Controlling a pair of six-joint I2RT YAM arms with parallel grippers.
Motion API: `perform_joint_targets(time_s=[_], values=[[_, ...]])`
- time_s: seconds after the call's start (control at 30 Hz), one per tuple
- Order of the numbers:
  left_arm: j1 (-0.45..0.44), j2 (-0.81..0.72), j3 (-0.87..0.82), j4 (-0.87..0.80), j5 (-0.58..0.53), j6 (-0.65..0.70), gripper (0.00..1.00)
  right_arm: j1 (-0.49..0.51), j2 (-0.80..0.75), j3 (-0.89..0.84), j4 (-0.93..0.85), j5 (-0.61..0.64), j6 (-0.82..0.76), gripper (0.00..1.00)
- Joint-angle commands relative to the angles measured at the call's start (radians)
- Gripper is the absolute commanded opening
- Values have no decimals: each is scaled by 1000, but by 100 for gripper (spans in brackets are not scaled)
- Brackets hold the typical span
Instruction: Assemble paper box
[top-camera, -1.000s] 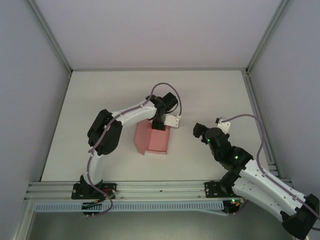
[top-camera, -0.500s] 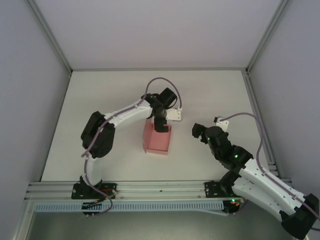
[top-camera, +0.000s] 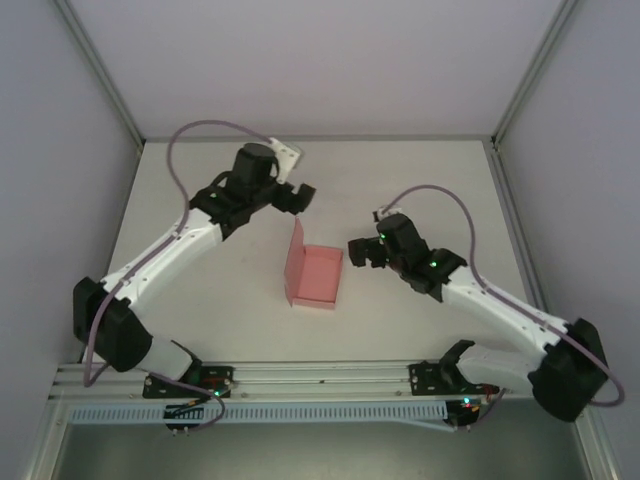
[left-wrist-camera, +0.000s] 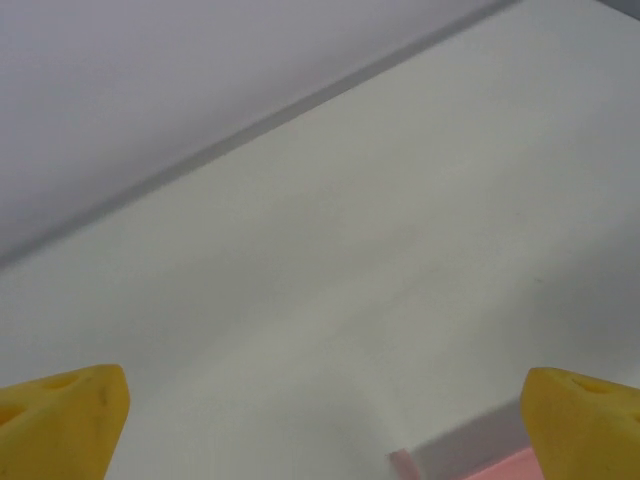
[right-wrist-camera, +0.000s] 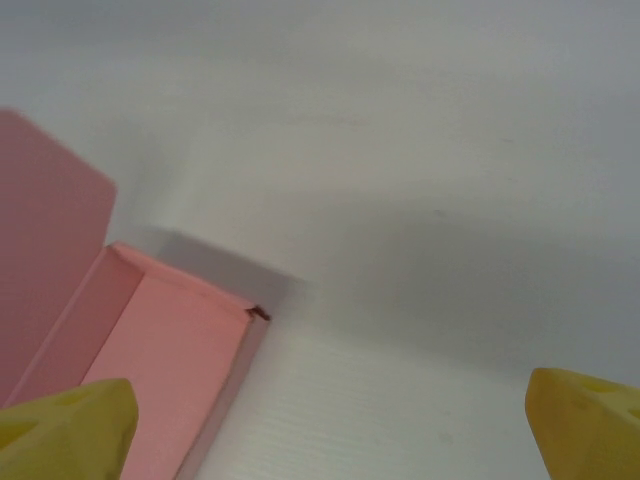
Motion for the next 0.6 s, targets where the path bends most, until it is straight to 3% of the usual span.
perform_joint_targets(time_s=[0.0, 0.27, 0.57], values=[[66, -75, -111, -15, 10, -302, 100, -5, 160, 123, 5, -229, -253, 100], [119, -229, -284, -11, 32, -379, 100, -5, 548, 409, -79, -265, -433, 100], [130, -267, -348, -7, 31, -378, 100, -6, 741, 532, -140, -307, -447, 81]])
